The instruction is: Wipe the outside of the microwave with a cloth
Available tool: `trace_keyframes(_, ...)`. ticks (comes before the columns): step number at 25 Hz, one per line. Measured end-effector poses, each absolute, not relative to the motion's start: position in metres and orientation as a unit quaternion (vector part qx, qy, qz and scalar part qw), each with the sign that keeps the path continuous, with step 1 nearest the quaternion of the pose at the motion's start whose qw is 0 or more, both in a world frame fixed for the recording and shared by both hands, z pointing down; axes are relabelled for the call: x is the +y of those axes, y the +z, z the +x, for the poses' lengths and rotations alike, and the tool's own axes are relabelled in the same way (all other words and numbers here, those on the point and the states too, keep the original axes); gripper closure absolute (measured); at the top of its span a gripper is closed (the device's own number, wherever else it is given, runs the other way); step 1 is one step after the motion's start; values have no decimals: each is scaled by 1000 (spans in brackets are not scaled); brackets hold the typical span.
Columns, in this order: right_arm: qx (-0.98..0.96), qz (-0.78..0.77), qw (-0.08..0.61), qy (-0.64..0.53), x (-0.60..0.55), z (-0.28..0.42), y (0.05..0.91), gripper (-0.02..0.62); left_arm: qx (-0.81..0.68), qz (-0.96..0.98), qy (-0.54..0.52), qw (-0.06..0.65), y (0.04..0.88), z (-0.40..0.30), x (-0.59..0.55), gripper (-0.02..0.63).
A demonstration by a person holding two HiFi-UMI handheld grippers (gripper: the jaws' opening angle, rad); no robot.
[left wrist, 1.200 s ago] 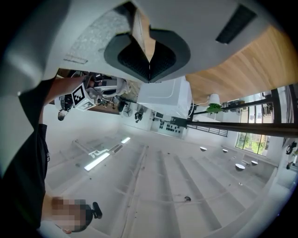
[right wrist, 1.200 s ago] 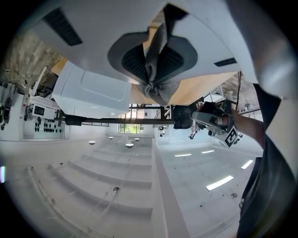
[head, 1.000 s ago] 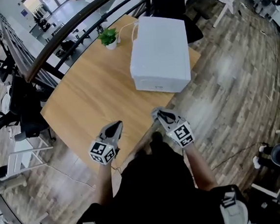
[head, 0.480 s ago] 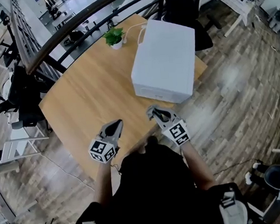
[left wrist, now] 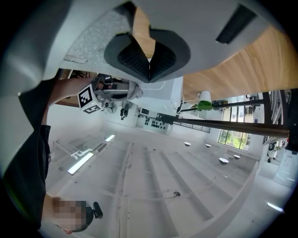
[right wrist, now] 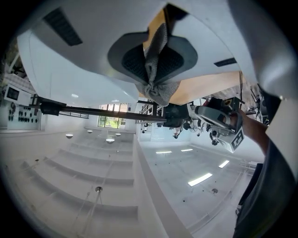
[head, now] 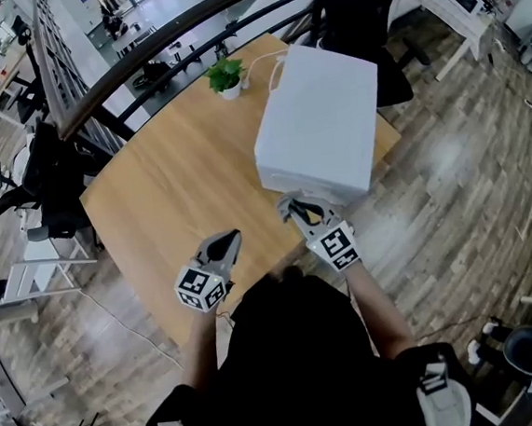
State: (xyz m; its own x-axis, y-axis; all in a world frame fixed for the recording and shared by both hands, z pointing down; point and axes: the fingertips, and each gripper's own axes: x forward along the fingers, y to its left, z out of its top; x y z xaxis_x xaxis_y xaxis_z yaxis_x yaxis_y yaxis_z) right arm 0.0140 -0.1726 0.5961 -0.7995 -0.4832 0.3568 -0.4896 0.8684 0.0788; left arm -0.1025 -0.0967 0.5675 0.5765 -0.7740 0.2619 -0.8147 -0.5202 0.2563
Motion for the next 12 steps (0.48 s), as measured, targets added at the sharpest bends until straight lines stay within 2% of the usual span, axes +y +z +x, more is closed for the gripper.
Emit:
trace_keyframes(6,-947,257,190,-20,-191,-10,599,563,-452,873,56,176,565,-115,-92,603)
trace_keyframes(12,-925,302,223,-62,-214,-32,605,563,-435,882,52,176,561,-131,-84,603)
